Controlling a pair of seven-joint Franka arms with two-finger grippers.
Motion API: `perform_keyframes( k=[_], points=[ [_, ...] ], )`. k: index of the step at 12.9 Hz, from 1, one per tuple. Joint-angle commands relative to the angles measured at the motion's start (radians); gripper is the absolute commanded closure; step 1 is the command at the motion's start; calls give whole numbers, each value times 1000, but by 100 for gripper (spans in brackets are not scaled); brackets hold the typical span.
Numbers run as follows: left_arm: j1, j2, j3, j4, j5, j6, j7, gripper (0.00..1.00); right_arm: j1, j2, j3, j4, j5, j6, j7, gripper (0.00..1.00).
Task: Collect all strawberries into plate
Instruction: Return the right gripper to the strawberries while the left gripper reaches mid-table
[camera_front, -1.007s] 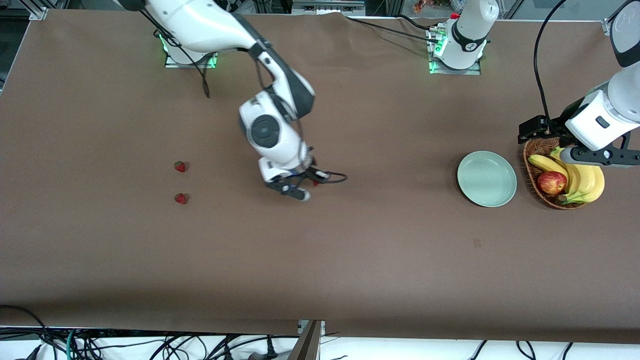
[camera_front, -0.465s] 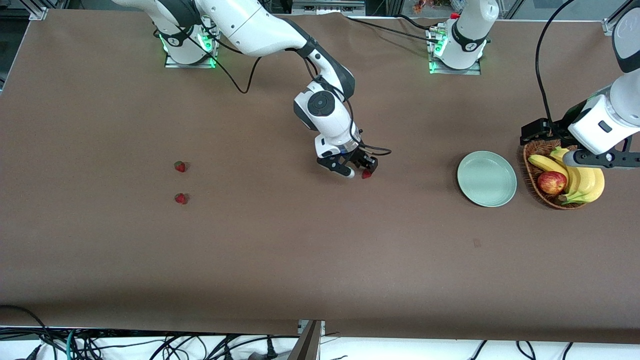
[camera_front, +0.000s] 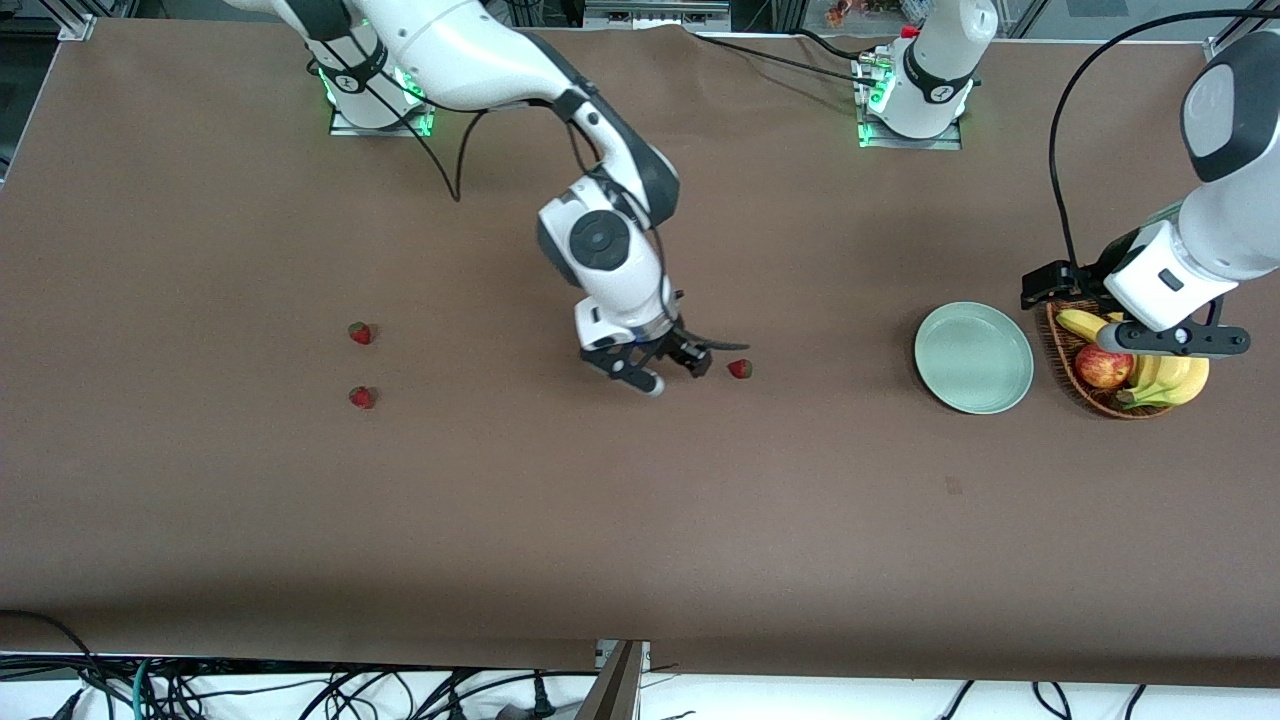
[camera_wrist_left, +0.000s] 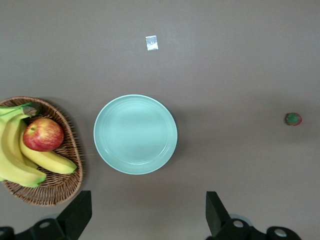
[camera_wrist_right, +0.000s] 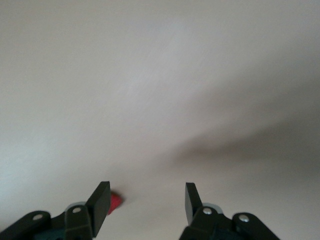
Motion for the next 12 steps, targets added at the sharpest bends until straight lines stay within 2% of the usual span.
perform_keyframes(
  k=[1,4,7,8,10,12],
  points=[
    [-5,-16,-28,-66,-39,65,-16,0,-106,-99,-4,-65,5,-161,-243,31],
    [-8,-7,-123,-125,-51,177,-176,0,-158,-229,-122,-234,6,-226,-613,32],
    [-8,52,-273,-134,-45,281,-414,0,-158,-304,-277,-418,11,-186,-924,32],
    [-9,76,-333,-134,-35,324,-511,0,-160,-327,-319,-499,20,-127,-1026,32],
    [-12,125,-422,-131,-4,402,-657,0,-166,-355,-360,-642,23,14,-1150,31],
    [-58,189,-458,-128,95,464,-811,0,-207,-341,-368,-697,43,99,-1233,32]
  ],
)
